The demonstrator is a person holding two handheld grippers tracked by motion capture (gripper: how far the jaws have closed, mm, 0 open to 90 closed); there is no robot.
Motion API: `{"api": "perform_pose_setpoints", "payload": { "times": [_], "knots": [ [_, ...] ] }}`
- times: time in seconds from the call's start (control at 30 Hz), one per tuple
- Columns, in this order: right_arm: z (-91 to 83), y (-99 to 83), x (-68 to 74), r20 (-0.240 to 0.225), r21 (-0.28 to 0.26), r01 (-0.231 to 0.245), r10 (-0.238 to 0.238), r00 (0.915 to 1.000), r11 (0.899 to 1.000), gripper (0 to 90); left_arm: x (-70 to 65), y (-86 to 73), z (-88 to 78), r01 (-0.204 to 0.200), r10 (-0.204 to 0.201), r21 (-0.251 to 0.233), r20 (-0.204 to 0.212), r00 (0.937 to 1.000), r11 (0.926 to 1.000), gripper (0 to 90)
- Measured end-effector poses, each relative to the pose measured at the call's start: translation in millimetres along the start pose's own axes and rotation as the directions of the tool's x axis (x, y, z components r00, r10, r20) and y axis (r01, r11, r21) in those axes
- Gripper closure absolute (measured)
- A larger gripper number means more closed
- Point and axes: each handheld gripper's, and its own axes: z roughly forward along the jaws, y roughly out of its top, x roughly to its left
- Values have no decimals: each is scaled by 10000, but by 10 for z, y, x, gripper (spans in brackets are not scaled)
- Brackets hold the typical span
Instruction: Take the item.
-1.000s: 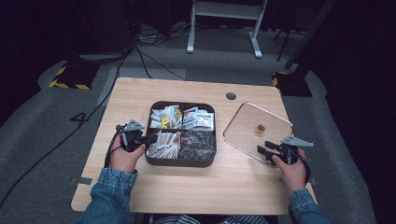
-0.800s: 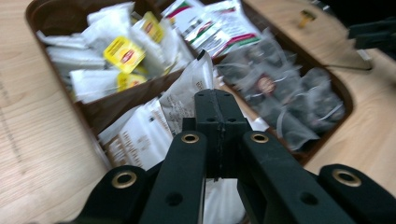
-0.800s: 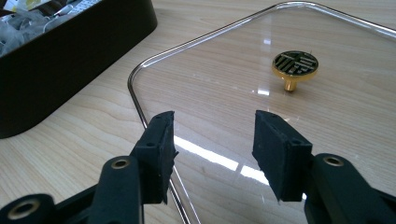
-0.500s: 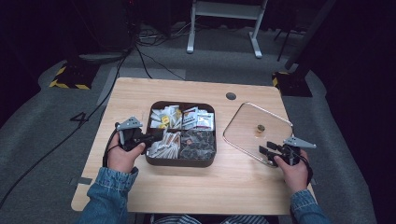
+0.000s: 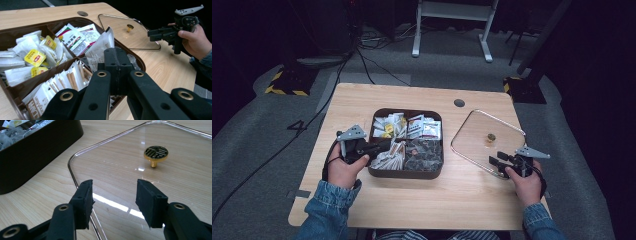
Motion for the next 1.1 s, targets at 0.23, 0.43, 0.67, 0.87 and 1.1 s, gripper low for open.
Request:
{"api": "perform_pose_setpoints", "payload": {
  "times": [0.23, 0.43, 0.67, 0.87, 1.1],
  "knots": [
    [-20, -2, -18, 47, -36, -66, 66, 10000, 10000, 481, -83, 34, 21, -351, 350, 26, 134, 9993, 9994, 897],
    [-11, -4, -25, 36, -23, -56, 56, 10000, 10000, 479, -166, 47, 40, -654, 651, 77, 294, 9974, 9978, 898],
    [-12, 13, -17, 10, -51, -45, 45, 10000, 10000, 478, -318, 32, 143, -1090, 1061, 415, 671, 9921, 9932, 897],
    [-25, 13, -24, 26, -67, -42, 42, 10000, 10000, 478, -411, -13, 282, -1309, 1228, 745, 1047, 9869, 9886, 897],
    [-20, 17, -23, 29, -85, -30, 30, 10000, 10000, 478, -534, -66, 405, -1693, 1530, 1055, 1467, 9773, 9799, 897]
  ]
}}
